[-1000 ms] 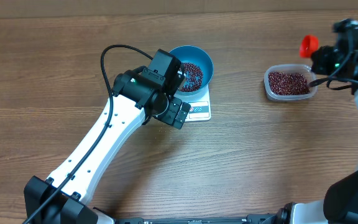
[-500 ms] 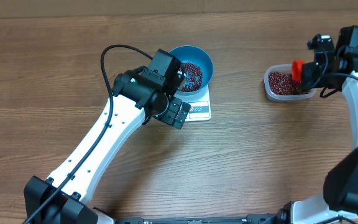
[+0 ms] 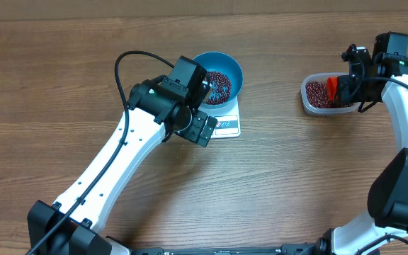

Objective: Scoop item into bowl and weigh 150g on scale
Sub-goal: 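Lower the red cup with the right gripper into the beans again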

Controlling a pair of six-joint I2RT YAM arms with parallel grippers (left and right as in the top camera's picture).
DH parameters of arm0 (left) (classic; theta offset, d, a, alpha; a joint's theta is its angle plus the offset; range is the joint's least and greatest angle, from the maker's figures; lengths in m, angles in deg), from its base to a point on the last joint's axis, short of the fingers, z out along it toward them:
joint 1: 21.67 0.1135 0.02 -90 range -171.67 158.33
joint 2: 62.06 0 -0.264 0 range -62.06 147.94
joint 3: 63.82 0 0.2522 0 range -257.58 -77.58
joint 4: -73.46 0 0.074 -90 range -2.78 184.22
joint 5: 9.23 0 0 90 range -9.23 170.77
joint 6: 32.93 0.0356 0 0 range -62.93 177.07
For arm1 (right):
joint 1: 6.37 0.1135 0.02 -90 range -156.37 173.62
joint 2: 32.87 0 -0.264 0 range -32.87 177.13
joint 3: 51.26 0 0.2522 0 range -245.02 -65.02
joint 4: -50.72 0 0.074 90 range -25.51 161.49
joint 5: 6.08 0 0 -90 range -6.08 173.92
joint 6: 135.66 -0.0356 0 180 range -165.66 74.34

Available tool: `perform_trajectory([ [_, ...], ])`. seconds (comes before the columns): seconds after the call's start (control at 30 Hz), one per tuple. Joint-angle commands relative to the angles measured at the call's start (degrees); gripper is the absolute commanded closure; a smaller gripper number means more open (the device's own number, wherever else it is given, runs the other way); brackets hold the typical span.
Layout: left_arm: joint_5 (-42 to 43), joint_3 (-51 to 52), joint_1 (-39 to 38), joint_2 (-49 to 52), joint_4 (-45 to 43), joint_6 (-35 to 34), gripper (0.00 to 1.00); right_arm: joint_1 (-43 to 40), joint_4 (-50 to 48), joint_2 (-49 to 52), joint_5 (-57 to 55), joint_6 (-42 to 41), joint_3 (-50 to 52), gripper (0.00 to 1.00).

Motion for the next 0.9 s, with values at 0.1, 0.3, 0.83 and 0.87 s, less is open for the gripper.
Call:
perform_trajectory([
  [0.1, -0.20, -0.52, -0.11, -0.63, 0.15, 0.87, 0.00, 0.39, -0.07, 1.57, 4.44, 0.00, 0.00, 0.96],
  [0.3, -0.20, -0.52, -0.11, -0.63, 0.15, 0.87, 0.00, 0.39, 0.98, 1.57, 9.70, 0.00, 0.00, 0.97],
  [0.83, -0.20, -0.52, -0.11, -0.63, 0.15, 0.87, 0.00, 0.37, 3.30, 1.55, 18.32, -0.22, -0.02, 0.96],
  [0.87, -0.20, -0.52, -0.11, -0.63, 0.15, 0.87, 0.00, 0.31, 3.37, 1.55, 18.29, -0.22, -0.02, 0.96],
])
